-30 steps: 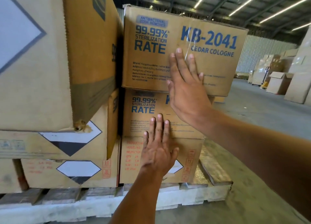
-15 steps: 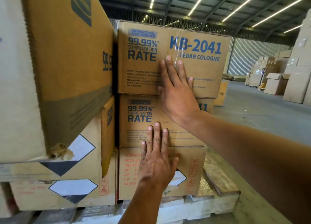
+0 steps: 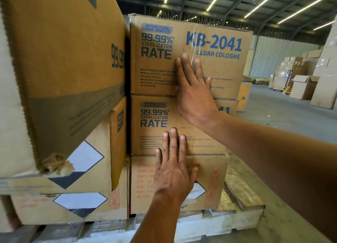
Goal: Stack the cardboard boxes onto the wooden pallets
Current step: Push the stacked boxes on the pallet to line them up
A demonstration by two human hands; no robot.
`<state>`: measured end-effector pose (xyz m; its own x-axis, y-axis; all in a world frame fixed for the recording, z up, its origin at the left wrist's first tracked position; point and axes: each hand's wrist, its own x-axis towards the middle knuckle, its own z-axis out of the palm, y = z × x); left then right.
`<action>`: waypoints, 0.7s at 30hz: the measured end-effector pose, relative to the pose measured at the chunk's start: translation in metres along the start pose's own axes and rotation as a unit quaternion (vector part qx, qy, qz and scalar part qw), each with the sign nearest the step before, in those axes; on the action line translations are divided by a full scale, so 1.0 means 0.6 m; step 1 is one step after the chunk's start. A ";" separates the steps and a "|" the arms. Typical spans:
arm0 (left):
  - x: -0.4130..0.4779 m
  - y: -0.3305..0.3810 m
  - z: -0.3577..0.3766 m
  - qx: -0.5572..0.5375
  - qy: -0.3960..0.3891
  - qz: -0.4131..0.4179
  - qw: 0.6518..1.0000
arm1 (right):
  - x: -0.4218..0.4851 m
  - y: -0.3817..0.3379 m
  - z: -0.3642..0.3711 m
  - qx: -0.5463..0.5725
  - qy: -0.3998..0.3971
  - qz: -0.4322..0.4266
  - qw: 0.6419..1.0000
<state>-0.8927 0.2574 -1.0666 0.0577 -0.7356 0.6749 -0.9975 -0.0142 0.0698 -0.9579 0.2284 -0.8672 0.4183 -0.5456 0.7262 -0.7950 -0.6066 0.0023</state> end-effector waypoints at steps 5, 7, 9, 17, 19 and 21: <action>-0.010 -0.011 -0.012 0.007 -0.019 0.006 1.000 | 0.004 0.000 -0.015 0.002 -0.034 0.003 0.999; -0.021 -0.011 -0.021 0.010 -0.020 -0.003 1.000 | -0.003 -0.005 -0.031 0.006 -0.055 0.008 0.998; -0.028 0.002 -0.029 0.018 -0.012 -0.001 1.000 | -0.022 -0.011 -0.053 -0.002 -0.066 0.006 0.998; -0.066 0.130 -0.195 0.020 -0.141 -0.056 0.988 | -0.170 -0.059 -0.194 -0.006 -0.082 -0.031 0.996; -0.103 0.146 -0.239 0.043 -0.147 -0.080 0.985 | -0.206 -0.083 -0.239 0.022 -0.066 -0.037 0.997; -0.149 0.143 -0.277 0.060 -0.136 -0.099 0.984 | -0.238 -0.113 -0.278 0.052 -0.053 -0.048 0.996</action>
<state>-0.9763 0.4344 -0.9988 0.2536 -0.8646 0.4337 -0.9667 -0.2423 0.0823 -1.0371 0.4438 -0.8563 0.5394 -0.5365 0.6490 -0.7010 -0.7131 -0.0069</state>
